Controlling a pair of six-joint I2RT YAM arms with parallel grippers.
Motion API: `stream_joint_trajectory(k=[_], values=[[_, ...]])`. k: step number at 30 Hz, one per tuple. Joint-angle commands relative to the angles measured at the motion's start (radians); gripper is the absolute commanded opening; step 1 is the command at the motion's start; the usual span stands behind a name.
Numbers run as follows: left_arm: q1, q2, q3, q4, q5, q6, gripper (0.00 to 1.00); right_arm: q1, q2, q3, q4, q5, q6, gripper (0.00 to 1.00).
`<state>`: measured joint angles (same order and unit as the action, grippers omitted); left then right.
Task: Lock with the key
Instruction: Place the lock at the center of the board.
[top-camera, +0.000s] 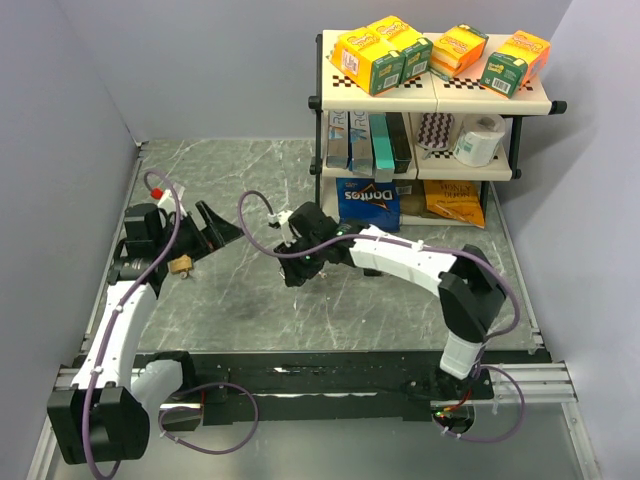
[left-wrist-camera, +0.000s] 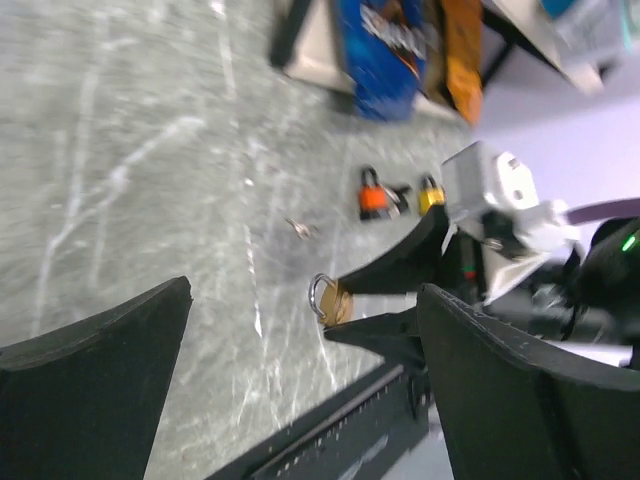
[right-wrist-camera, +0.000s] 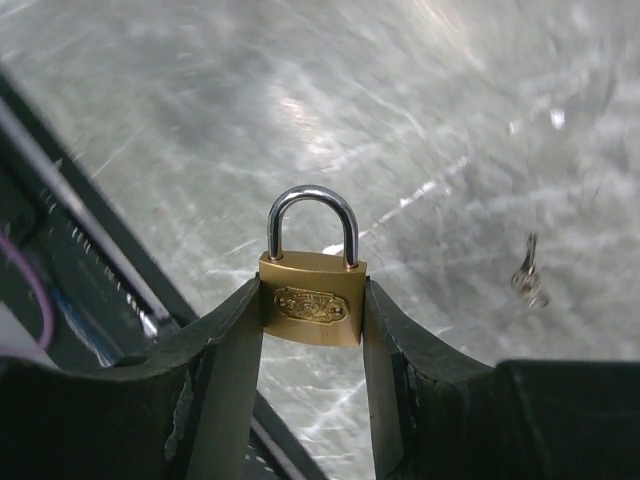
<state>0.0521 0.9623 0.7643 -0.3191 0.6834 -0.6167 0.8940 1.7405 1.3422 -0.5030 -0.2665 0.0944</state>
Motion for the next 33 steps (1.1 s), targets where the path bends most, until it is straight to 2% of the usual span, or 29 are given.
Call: stream_joint_trajectory(k=[1,6,10,24,33], values=[[0.015,-0.01,0.03,0.028,-0.123,-0.075,0.99,0.0,0.056,0.066,-0.038,0.134,0.258,0.07],[0.032,-0.02,0.024,0.035,-0.111,-0.077,0.97,-0.001,0.146,0.117,-0.089,0.289,0.334,0.06],[0.034,-0.027,0.017,0.044,-0.091,-0.069,0.96,-0.012,0.191,0.144,-0.103,0.334,0.369,0.07],[0.034,-0.016,-0.016,0.078,-0.027,-0.06,0.96,-0.052,0.284,0.204,-0.154,0.331,0.442,0.09],[0.034,-0.027,-0.034,0.08,-0.033,-0.063,0.96,-0.063,0.332,0.224,-0.175,0.319,0.478,0.19]])
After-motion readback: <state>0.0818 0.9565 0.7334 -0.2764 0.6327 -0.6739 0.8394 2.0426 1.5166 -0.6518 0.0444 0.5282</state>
